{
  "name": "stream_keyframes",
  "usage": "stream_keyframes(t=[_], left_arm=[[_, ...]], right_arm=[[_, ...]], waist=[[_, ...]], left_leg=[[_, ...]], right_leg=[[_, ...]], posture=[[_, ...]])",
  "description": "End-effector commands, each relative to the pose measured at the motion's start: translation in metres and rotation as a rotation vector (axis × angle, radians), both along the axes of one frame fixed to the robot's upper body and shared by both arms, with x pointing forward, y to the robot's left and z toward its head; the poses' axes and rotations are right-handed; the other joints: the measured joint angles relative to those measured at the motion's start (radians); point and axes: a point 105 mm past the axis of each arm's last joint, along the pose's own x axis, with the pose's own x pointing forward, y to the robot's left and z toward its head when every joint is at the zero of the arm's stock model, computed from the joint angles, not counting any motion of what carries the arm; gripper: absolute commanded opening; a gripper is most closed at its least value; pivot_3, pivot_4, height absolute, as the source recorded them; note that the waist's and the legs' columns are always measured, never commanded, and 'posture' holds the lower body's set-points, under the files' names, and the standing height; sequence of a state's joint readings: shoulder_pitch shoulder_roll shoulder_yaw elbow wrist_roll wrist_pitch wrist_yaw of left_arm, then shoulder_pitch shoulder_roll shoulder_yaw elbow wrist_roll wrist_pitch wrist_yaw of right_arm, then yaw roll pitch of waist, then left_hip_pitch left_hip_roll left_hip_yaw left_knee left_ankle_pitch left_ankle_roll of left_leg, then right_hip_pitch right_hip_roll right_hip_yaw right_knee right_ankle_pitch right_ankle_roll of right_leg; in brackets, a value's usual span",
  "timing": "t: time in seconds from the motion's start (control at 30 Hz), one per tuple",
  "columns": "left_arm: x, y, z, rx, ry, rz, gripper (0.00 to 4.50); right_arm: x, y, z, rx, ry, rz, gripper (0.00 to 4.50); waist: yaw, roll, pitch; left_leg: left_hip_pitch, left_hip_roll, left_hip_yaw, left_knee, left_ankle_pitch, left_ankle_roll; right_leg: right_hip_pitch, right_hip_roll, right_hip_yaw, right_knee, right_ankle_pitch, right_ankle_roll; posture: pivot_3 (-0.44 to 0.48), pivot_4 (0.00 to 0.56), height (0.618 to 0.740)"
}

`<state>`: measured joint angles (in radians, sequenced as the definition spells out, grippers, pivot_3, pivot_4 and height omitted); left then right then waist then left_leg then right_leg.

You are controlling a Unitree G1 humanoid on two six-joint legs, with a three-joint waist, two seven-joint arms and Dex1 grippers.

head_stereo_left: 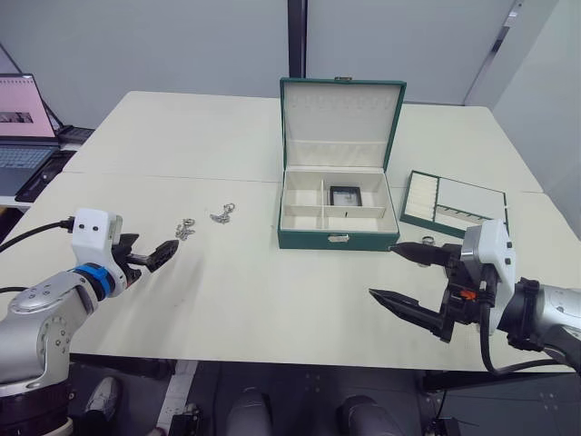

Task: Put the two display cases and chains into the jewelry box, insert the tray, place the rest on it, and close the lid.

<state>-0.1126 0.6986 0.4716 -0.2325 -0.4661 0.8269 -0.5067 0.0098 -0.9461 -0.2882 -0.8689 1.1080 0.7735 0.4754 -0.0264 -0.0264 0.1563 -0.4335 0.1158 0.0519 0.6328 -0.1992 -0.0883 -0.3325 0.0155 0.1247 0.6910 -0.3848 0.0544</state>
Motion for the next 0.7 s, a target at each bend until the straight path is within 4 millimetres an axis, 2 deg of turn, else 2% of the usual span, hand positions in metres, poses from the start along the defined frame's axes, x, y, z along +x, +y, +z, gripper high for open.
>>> stream_keyframes(t=[0.03,0.43,0.7], left_arm=[[0.003,0.003,0.012,0.015,-0.05,0.023,4.36],[0.039,-0.01,-0.024,0.008,0.006,0.045,4.36],[0.059,-0.014,-0.032,0.022,0.003,0.062,4.36]], right_arm=[[-0.003,0.004,0.008,-0.003,-0.037,0.021,4.5],[0.0,0.005,0.012,-0.017,-0.06,0.015,4.5],[0.002,0.004,0.016,-0.024,-0.071,0.011,4.5]], waist=[[0.0,0.0,0.0],[0.001,0.0,0.0],[0.001,-0.001,0.0]], left_leg=[[0.0,0.0,0.0,0.0,0.0,0.0],[0.0,0.0,0.0,0.0,0.0,-0.001],[0.0,0.0,0.0,0.0,0.001,-0.002]], right_leg=[[0.0,0.0,0.0,0.0,0.0,0.0],[0.0,0.0,0.0,0.0,0.0,0.0],[0.0,0.0,0.0,0.0,0.0,0.0]], posture=[[0.0,0.15,0.74],[0.0,0.15,0.74],[0.0,0.15,0.74]])
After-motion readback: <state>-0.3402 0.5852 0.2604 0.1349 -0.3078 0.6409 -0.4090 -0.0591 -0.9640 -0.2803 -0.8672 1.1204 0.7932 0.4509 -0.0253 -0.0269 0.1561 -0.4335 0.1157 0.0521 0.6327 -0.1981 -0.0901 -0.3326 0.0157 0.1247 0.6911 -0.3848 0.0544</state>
